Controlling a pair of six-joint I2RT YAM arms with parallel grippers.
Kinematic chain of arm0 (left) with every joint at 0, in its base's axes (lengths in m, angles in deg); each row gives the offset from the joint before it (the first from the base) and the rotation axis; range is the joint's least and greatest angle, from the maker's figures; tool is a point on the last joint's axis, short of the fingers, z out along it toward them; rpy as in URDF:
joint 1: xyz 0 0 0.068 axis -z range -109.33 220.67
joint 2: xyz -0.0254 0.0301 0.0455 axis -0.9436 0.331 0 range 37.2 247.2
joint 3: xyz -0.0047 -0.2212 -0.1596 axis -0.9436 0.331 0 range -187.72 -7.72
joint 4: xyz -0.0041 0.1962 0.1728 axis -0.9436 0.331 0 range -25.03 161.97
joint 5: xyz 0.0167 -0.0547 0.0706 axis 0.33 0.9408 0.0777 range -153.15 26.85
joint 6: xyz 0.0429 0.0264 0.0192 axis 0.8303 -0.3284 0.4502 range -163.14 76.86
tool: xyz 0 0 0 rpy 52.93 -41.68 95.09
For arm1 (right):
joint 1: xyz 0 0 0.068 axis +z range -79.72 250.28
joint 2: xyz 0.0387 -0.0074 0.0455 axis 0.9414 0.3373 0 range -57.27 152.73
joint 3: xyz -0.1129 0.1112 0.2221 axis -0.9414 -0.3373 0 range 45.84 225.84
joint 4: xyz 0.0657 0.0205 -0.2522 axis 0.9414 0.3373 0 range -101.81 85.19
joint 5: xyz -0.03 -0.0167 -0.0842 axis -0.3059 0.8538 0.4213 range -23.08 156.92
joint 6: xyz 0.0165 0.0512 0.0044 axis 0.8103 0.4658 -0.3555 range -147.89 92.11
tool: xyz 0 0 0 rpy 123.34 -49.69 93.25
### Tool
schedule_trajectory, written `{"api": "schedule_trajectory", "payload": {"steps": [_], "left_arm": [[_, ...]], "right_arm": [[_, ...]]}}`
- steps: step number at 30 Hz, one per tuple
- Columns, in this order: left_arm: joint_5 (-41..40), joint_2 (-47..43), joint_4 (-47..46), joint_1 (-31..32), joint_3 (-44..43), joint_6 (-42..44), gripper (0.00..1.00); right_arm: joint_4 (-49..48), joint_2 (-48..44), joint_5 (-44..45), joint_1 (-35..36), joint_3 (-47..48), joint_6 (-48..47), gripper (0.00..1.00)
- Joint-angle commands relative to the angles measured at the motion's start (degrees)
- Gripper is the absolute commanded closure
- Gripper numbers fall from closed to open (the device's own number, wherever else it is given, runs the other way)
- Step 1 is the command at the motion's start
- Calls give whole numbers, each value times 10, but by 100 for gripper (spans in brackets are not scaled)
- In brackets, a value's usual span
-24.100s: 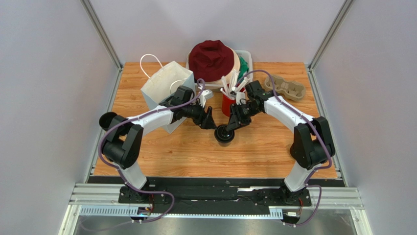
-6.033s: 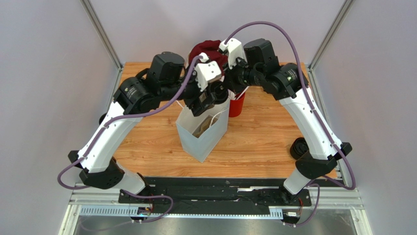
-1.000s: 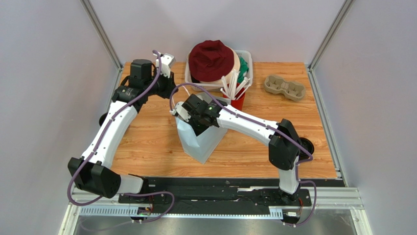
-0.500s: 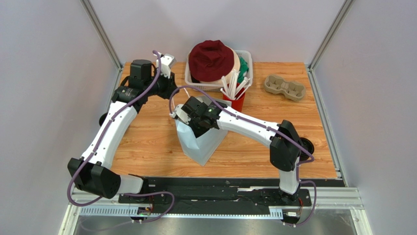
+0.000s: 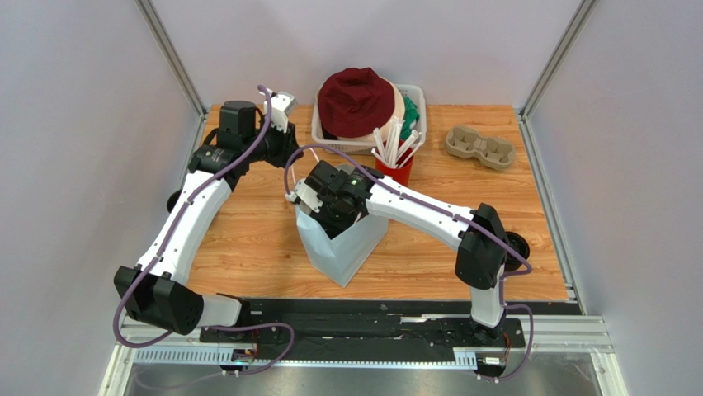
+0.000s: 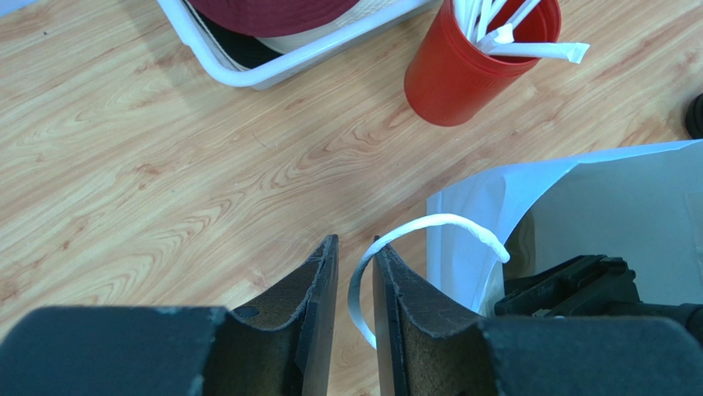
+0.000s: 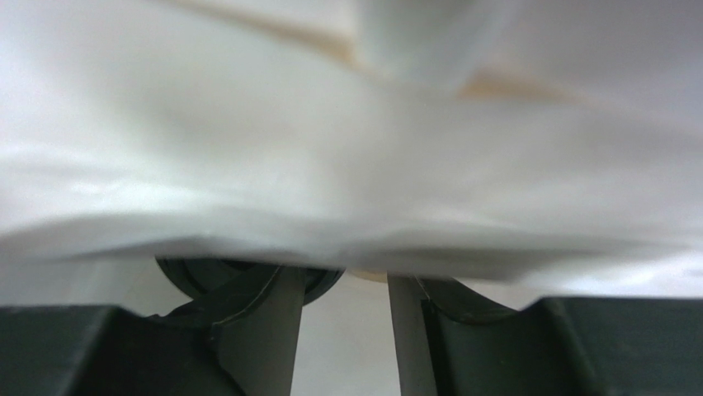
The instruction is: Pack the takeout coffee
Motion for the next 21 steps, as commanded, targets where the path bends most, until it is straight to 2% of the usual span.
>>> {"api": "schedule_trajectory", "payload": {"steps": [1,4,5,6,9,10,16,17,21], "left_arm": [[9,-22,-15,-3,-6,-4,69],[10,-22,-14,-3,-7,-4,69],[10,-22,-13,-3,-8,-4,69],[10,-22,-13,-3,-8,-3,69],[13,-20,-13,-3,-9,-4,67],[13,-20,-13,-3,-9,-5,67],[17,-18,-9,-3,-15,-7,61],[21,-18,-8,-3,-16,-7,59],[25,-16,-6,-3,-22,-7,55]], "right_arm": [[40,-20,-7,2,31,-9,52],[40,-22,-5,-4,45,-9,49],[39,-24,-5,-6,48,-9,46],[39,-25,-5,-8,55,-8,39],[40,-31,-5,-14,67,-7,37],[40,-33,-5,-16,71,-7,29],[48,-46,-5,-21,99,-7,27],[50,-48,-5,-23,103,-7,14],[54,-58,15,-26,121,-8,13]]}}
